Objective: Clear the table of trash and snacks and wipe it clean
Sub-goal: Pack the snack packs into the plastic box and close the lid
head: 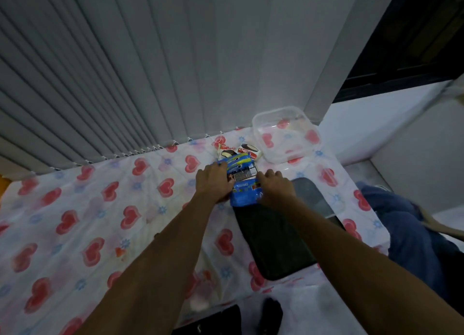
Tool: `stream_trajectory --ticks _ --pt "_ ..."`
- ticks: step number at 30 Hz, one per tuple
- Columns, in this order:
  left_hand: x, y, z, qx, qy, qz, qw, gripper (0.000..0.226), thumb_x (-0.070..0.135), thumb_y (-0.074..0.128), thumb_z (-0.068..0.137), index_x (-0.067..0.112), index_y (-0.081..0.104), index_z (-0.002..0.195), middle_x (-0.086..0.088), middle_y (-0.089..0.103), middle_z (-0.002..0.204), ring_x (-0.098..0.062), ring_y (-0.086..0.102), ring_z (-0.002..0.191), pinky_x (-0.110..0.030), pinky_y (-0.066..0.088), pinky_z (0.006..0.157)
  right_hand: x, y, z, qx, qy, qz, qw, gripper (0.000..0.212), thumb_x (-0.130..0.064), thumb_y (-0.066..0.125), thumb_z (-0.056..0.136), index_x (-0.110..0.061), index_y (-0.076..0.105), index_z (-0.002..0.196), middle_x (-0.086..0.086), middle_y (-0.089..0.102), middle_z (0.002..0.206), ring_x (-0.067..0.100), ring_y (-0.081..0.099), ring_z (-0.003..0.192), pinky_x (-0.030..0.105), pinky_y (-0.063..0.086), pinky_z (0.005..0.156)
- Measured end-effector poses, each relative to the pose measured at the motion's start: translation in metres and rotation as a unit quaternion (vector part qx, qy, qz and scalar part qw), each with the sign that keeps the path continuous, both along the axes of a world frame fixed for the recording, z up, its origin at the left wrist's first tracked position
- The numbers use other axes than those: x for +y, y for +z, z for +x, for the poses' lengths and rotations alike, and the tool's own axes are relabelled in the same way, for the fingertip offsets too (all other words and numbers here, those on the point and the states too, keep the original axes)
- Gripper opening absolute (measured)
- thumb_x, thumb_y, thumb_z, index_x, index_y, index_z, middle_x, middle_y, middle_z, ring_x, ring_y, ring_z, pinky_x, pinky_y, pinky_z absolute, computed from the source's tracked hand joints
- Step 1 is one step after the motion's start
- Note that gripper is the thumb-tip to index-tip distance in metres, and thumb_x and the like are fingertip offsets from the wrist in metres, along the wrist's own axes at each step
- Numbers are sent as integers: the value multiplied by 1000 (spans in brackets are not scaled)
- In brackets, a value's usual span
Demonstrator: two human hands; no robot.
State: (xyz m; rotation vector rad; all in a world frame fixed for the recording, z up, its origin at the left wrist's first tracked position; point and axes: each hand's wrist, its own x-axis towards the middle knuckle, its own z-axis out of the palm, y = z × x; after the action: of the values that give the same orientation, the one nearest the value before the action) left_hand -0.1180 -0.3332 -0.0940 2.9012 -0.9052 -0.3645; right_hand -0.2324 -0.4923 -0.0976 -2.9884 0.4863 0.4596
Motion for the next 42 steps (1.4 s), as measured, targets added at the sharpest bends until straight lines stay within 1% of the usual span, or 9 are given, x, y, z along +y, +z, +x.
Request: stream_trajectory --ticks 4,8,10,13,17,21,28,33,42 --pt "-16 -22 12 12 9 -1 1000 68 48 62 92 17 39 149 -13 48 143 -30 51 126 -45 47 102 -9 -18 1 19 73 -51 996 84 -44 79 76 -21 34 144 18 42 142 38 45 127 53 44 104" --pt "-30 -37 24 3 21 -18 1000 72 38 65 91 15 34 152 -12 40 154 -30 44 135 -46 42 107 -21 -34 4 28 103 -55 993 89 -41 77 78 -24 24 147 18 33 149 40 37 134 55 37 110" --pt "-38 -43 29 10 28 -6 1000 70 34 66 92 13 33 151 -13 41 153 -31 44 136 -48 41 108 -27 -43 4 23 112 -50 992 91 -40 76 80 -24 20 149 19 32 150 41 36 134 55 35 111" --pt "-45 -51 32 -2 27 17 999 60 28 65 93 11 39 144 -14 51 142 -32 51 126 -45 43 103 -34 -51 4 22 115 -38 992 94 -39 74 81 -21 16 153 18 33 151 41 38 133 55 35 111" --pt "-51 -51 35 -42 24 67 997 47 24 61 95 7 48 137 -17 53 133 -33 53 119 -42 45 98 -41 -45 5 -7 110 -22 994 84 -38 68 87 -14 23 153 15 42 146 37 44 129 51 37 110" --pt "-54 -38 34 -5 47 79 996 45 23 63 94 7 51 135 -18 46 134 -36 51 120 -45 46 98 -48 -27 6 -18 118 -5 993 73 -39 71 83 -17 36 143 11 47 139 32 47 126 48 40 107" --pt "-78 25 42 -21 24 25 999 54 31 66 93 11 46 140 -19 39 143 -37 46 127 -47 43 103 -78 26 -11 -85 77 -33 993 63 -41 72 81 -20 44 134 7 54 131 27 53 116 44 46 98" --pt "-133 66 42 -43 -36 -8 998 52 32 67 92 14 50 138 -17 45 136 -36 50 126 -45 43 103 -126 63 -30 -107 16 -65 992 63 -44 74 74 -24 47 127 4 58 122 27 56 108 40 47 89" --pt "-236 35 37 -26 -75 13 997 54 31 69 91 17 49 139 -15 45 139 -31 49 128 -44 43 103 -258 93 -20 -128 -58 -92 986 61 -48 75 77 -26 46 125 2 59 118 21 56 102 37 51 85"
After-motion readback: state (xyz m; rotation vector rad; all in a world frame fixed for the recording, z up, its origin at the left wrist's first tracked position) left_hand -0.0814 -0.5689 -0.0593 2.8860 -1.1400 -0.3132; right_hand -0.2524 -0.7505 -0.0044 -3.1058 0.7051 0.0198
